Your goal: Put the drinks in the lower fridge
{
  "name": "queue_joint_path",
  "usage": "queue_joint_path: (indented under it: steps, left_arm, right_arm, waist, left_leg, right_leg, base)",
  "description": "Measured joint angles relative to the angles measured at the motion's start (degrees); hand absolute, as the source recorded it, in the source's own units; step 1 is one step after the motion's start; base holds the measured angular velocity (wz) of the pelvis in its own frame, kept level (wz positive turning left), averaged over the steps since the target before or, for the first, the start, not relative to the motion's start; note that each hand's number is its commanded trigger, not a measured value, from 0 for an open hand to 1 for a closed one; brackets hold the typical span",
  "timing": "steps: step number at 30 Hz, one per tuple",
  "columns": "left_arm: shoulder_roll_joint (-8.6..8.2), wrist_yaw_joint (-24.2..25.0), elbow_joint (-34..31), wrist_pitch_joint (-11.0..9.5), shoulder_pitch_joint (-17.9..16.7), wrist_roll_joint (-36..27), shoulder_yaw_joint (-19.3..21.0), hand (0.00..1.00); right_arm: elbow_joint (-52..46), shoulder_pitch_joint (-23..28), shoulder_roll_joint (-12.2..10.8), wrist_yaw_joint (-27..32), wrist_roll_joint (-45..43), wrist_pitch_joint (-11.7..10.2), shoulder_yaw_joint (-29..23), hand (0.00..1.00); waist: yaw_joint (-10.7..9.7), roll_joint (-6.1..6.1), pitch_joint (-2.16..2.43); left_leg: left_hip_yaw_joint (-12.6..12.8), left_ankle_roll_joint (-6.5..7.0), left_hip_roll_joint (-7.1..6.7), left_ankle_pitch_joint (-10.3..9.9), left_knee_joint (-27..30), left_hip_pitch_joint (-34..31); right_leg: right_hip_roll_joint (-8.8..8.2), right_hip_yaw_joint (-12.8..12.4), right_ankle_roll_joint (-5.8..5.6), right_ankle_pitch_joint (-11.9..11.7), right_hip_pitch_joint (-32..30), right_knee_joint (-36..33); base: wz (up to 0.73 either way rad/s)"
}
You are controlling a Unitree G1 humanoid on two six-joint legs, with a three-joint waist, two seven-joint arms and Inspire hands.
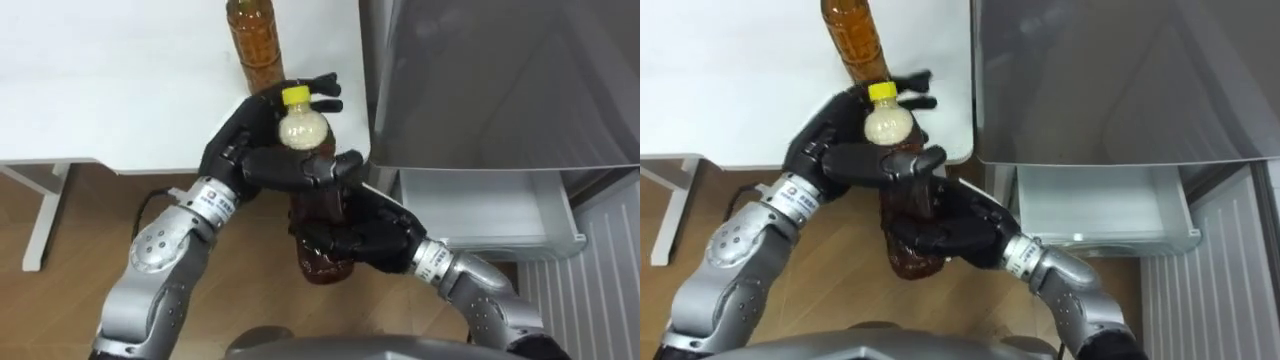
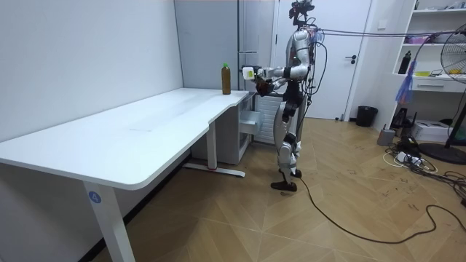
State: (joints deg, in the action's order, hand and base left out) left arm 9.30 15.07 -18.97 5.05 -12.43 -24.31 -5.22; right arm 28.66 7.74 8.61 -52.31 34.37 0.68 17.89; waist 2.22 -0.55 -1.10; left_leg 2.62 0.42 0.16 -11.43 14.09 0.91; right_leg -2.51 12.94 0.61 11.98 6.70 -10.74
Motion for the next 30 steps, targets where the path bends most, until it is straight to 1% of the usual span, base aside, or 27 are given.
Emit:
queue_joint_path:
  steps: [1,2,3,4,5,7,10,11,13,17,18,20,22,25,28,30]
  left_arm:
    - [-0.44,-0.4,-2.1,-1.9,1.2,-0.5,1.4,0.00]
    - [-0.90,-0.8,-3.9,-4.0,2.2,-1.2,1.9,0.00]
    - [-1.03,-1.0,-4.5,-4.9,2.6,-1.5,2.0,0.00]
    - [-1.18,-1.1,-4.8,-6.3,3.4,-2.6,2.0,0.00]
    - [-1.42,-1.2,-4.8,-6.6,3.6,-3.0,1.6,0.00]
    - [-1.84,-1.8,-4.7,-6.5,3.6,-3.0,0.6,0.00]
    - [-1.86,-2.2,-4.7,-6.4,3.6,-3.0,0.2,0.00]
    - [-1.85,-2.4,-4.7,-6.5,3.6,-3.0,0.2,0.00]
    - [-1.83,-2.6,-4.7,-6.5,3.6,-3.0,0.2,0.00]
    - [-1.66,-2.9,-4.7,-6.5,3.6,-3.0,0.1,0.00]
    - [-1.63,-2.9,-4.7,-6.5,3.6,-3.0,0.1,0.00]
    - [-1.76,-2.9,-4.7,-6.5,3.6,-3.0,0.3,0.00]
    - [-1.73,-2.9,-4.7,-6.5,3.6,-2.9,0.6,0.00]
    - [-1.19,-3.4,-5.2,-6.5,3.7,-2.9,1.2,0.00]
    - [-0.94,-5.5,-5.4,-7.0,4.5,-2.7,3.4,0.00]
    - [-0.91,-7.1,-6.3,-7.2,4.7,-2.6,5.4,0.00]
  right_arm:
    - [0.4,1.3,0.7,0.4,-1.7,1.5,0.0,1.00]
    - [0.6,2.5,1.4,0.8,-4.1,3.0,0.0,0.90]
    - [0.7,3.1,1.6,1.1,-5.7,3.5,0.1,0.91]
    - [0.7,3.9,2.2,1.7,-8.3,4.7,0.6,0.98]
    - [0.7,4.2,2.5,2.4,-10.2,5.6,1.1,1.00]
    - [0.6,4.1,2.4,3.6,-11.2,5.8,1.0,1.00]
    - [0.6,4.1,2.3,3.9,-12.2,6.0,1.1,1.00]
    - [0.6,4.1,2.3,3.9,-12.2,6.4,1.2,1.00]
    - [0.6,4.0,2.3,3.9,-12.7,6.6,1.3,1.00]
    - [0.5,3.5,2.3,3.9,-14.2,6.8,1.2,1.00]
    - [0.5,3.5,2.3,3.9,-14.2,6.8,1.2,1.00]
    - [-0.2,3.5,2.5,4.0,-14.7,6.9,1.1,1.00]
    - [-0.2,3.5,2.5,3.9,-14.7,6.9,1.1,1.00]
    - [-0.2,3.7,3.3,3.9,-14.7,6.9,0.9,1.00]
    - [-0.2,4.0,3.5,3.9,-14.7,6.9,0.3,1.00]
    - [-0.2,4.6,3.5,3.9,-14.7,6.8,-0.4,1.00]
  waist:
    - [0.4,0.02,0.01]
    - [1.2,0.01,0.02]
    - [1.5,0.02,0.02]
    - [1.8,0.06,0.04]
    - [2.1,0.07,0.03]
    - [2.6,0.14,0.06]
    - [2.9,0.76,0.45]
    - [3.1,1.00,0.59]
    - [3.3,1.31,0.68]
    - [3.9,1.66,0.39]
    - [4.0,1.65,0.35]
    - [4.4,1.51,0.13]
    - [4.4,1.35,0.05]
    - [4.4,0.97,0.14]
    - [4.4,0.26,0.08]
    - [4.6,0.07,0.21]
  left_leg:
    - [0.2,0.02,-0.04,0.0,0.0,0.0]
    - [0.2,0.02,-0.05,0.0,-0.1,0.2]
    - [0.2,0.03,-0.05,0.0,-0.2,0.3]
    - [0.3,0.03,-0.05,0.0,-0.3,0.5]
    - [0.3,0.03,-0.04,0.0,-0.3,0.7]
    - [0.4,0.03,-0.03,0.0,-0.3,0.7]
    - [0.3,0.03,-0.03,0.0,-0.3,0.7]
    - [0.3,0.03,-0.03,0.0,-0.2,0.8]
    - [0.3,0.03,-0.04,0.0,-0.3,0.9]
    - [0.3,0.05,-0.04,0.0,-0.3,1.5]
    - [0.3,0.05,-0.04,0.0,-0.3,1.5]
    - [0.3,0.05,0.00,0.0,-0.3,1.6]
    - [0.2,0.04,0.00,0.0,-0.3,1.4]
    - [0.0,0.04,-0.01,0.0,0.3,0.7]
    - [0.0,0.06,-0.02,0.0,0.4,0.8]
    - [0.0,0.05,0.05,0.0,0.3,0.9]
  right_leg:
    - [-0.04,0.0,-0.01,0.0,0.0,0.0]
    - [-0.05,-0.1,-0.01,0.0,0.0,0.0]
    - [-0.05,-0.1,-0.02,0.0,0.1,0.0]
    - [-0.04,-0.1,-0.02,0.0,0.2,0.0]
    - [-0.03,-0.2,-0.03,0.0,0.3,-0.1]
    - [-0.01,-0.2,-0.03,0.0,0.3,-0.1]
    - [0.02,-0.2,-0.02,0.0,0.3,0.0]
    - [0.02,-0.2,-0.02,0.0,0.3,0.0]
    - [0.04,-0.2,-0.04,0.0,0.4,0.0]
    - [0.24,-0.2,-0.04,0.0,1.1,0.0]
    - [0.21,-0.2,-0.04,0.0,1.2,0.0]
    - [0.29,-0.1,-0.05,0.0,1.3,0.1]
    - [0.11,-0.1,-0.04,0.0,1.2,0.1]
    - [0.11,-0.2,-0.03,0.0,0.6,0.1]
    - [0.05,-0.4,-0.02,0.0,0.6,0.0]
    - [0.09,-0.3,-0.02,0.0,0.8,-0.1]
  base:
    - [0.00]
    - [-0.05]
    - [-0.05]
    - [-0.04]
    - [-0.04]
    - [-0.02]
    - [0.00]
    - [0.00]
    - [0.00]
    - [0.00]
    - [0.00]
    - [0.00]
    - [0.00]
    - [0.00]
    - [0.00]
    - [0.00]
